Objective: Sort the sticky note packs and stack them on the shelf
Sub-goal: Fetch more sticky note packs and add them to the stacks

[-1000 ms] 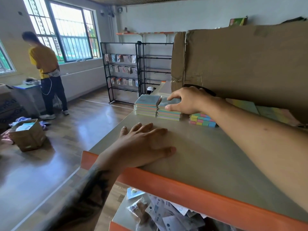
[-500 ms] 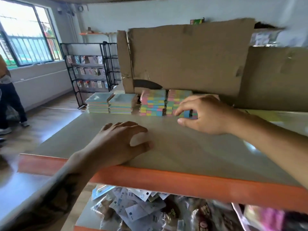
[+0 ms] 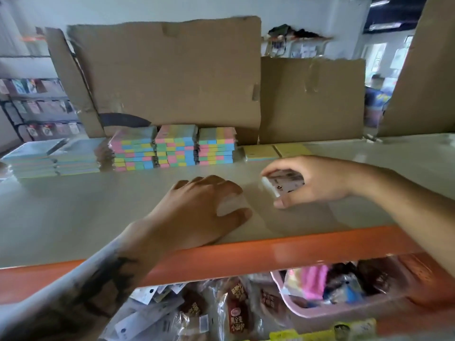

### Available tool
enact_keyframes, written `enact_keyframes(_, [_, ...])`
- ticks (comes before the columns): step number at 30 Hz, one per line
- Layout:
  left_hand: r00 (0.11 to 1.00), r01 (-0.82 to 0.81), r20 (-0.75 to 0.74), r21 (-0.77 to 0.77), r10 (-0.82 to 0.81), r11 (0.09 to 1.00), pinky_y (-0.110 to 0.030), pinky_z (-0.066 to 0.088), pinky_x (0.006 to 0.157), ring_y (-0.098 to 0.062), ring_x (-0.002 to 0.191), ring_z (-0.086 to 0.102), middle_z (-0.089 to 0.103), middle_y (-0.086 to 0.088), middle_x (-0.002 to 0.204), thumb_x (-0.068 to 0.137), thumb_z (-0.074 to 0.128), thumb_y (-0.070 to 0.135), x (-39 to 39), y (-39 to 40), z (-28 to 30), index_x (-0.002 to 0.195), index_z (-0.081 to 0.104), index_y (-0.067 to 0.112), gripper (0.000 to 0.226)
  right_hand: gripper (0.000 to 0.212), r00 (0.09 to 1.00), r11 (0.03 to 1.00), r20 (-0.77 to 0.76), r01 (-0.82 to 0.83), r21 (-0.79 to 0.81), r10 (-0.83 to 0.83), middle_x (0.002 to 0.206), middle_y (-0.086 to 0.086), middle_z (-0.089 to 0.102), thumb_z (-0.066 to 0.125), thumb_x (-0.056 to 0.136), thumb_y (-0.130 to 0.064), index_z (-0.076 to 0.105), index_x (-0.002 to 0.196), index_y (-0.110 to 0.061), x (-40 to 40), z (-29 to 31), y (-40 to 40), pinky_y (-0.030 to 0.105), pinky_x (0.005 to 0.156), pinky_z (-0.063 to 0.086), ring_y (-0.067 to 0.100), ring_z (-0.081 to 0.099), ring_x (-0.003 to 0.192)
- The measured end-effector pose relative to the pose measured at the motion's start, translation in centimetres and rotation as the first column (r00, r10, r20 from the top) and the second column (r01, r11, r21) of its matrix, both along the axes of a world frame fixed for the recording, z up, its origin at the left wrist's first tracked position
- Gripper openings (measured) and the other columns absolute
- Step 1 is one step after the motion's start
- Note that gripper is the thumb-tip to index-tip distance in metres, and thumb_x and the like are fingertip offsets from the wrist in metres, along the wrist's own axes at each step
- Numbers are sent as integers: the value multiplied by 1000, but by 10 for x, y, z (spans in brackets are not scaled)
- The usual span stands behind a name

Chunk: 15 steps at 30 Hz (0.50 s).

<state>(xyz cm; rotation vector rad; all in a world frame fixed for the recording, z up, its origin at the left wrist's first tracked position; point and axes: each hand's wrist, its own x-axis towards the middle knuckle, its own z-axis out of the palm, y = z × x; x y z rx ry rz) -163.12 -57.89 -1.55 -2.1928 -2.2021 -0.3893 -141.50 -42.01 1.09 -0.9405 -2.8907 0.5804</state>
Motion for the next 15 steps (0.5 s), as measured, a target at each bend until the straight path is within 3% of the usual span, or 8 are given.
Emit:
enact_keyframes(4, [999, -20, 44, 42, 18, 999, -31, 39, 103, -8, 126, 51, 51, 24, 143, 89, 46, 76, 0, -6, 1, 142, 45, 50, 59, 83, 999, 998, 17, -35, -44, 35, 130, -31, 55, 87, 67, -59, 54, 141, -42, 4, 1, -7, 13, 98, 42, -12, 53, 115])
enact_keyframes(7, [998, -19, 60, 76, 14, 997, -30, 40, 100, -8, 123, 53, 53, 23, 141, 89, 48, 74, 1, -8, 2, 142, 44, 50, 58, 103, 994, 996, 73, -71, -57, 76, 139, -27, 48, 86, 60, -71, 47, 149, -38, 4, 2, -10, 18, 111, 37, -10, 48, 125])
enact_keyframes(11, [996, 15, 87, 103, -24, 995, -29, 39, 102, -7, 124, 52, 55, 23, 139, 87, 57, 70, 0, -9, -1, 141, 44, 51, 58, 85, 991, 993, 68, -110, -48, 113, 126, -23, 54, 87, 68, -60, 55, 143, -35, -3, 3, -14, 21, 107, 41, -8, 54, 117])
enact_keyframes(13, [990, 54, 119, 138, -71, 989, -29, 42, 103, -5, 121, 53, 57, 24, 136, 86, 62, 67, -1, -10, -1, 139, 46, 52, 57, 86, 998, 995, -19, -68, -66, 67, 124, -25, 60, 90, 63, -63, 58, 138, -38, -8, 4, -19, 18, 100, 45, -9, 58, 112])
enact_keyframes(15, [980, 95, 152, 201, -127, 975, -28, 44, 101, -1, 117, 55, 59, 25, 132, 85, 68, 61, -2, -11, -1, 135, 53, 50, 53, 81, 990, 987, -144, -32, -157, 9, 116, -17, 69, 87, 55, -69, 61, 127, -41, -13, 4, -20, 24, 92, 48, -2, 65, 103])
